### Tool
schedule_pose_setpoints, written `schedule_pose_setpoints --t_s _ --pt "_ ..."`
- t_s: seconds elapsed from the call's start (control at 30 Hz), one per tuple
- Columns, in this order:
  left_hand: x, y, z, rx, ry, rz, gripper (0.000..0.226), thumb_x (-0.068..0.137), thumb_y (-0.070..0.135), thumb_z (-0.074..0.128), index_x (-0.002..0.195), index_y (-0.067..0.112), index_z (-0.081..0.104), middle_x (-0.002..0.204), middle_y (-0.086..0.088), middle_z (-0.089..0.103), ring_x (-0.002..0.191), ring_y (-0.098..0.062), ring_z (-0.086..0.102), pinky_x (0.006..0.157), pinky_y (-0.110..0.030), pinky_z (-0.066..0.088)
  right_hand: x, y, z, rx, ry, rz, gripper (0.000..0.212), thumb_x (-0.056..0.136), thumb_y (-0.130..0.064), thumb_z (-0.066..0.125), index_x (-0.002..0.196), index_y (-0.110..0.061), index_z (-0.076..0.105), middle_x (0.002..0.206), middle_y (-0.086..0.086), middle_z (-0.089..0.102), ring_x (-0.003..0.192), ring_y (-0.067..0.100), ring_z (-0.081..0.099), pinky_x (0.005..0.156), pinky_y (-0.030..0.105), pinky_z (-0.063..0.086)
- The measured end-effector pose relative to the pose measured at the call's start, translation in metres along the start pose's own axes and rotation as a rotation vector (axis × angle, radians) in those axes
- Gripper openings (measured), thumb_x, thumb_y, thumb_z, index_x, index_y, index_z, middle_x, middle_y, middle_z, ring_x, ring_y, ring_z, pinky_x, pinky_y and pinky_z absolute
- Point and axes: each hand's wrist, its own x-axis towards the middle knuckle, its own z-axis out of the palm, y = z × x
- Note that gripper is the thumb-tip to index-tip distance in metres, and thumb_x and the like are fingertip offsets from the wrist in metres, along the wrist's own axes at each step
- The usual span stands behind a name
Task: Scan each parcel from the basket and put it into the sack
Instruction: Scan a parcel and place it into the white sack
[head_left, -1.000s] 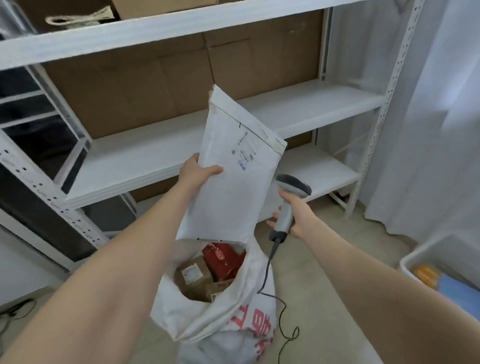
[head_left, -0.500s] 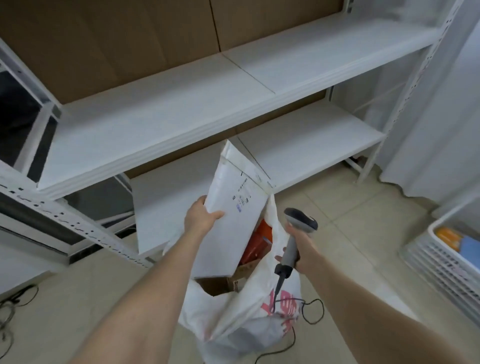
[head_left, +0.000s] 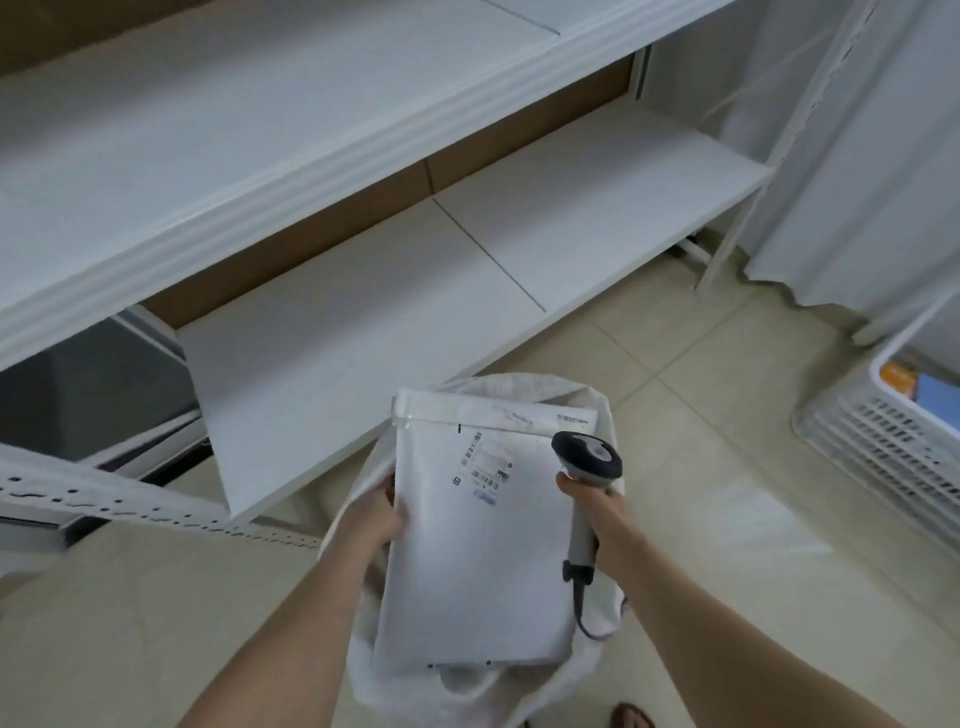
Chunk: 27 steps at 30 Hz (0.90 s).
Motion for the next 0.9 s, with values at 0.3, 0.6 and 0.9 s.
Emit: schedule_pose_setpoints --t_s 0.3,0.6,0.9 --pt "0.04 -0.009 -0.016 0.419 0.588 0.149 0.055 0.083 0.002 0.052 0.135 0.013 0.039 0.124 -0.013 0.044 0.109 -0.03 0.046 0.083 -0.037 0.04 0.02 0.027 0.093 -0.293 -0.103 -0.32 0.032 0.067 -0.035 0.077 0.097 -0.025 0.07 0.105 -0.008 0.07 0.103 0.013 0.063 0.09 0.026 0.049" --pt "0.087 0.006 -0.036 -0.474 0.505 0.131 0.031 0.099 0.027 0.041 0.087 0.008 0.063 0.09 -0.01 0.063 0.088 -0.029 0.058 0.071 -0.029 0.04 0.037 0.076 0.154 -1.282 -0.234 -0.321 0.065 0.084 -0.05 0.061 0.144 -0.038 0.039 0.162 -0.019 -0.006 0.145 0.038 -0.024 0.113 0.068 0.007" --pt "0.061 -0.001 -0.101 -0.945 0.881 0.208 0.027 0.101 0.018 0.039 0.096 0.01 0.064 0.09 -0.003 0.059 0.084 -0.022 0.055 0.075 -0.025 0.042 0.052 0.073 0.192 -1.304 -0.343 -0.113 0.068 0.077 -0.053 0.064 0.137 -0.03 0.041 0.155 0.0 0.013 0.148 0.027 -0.012 0.106 0.075 0.005"
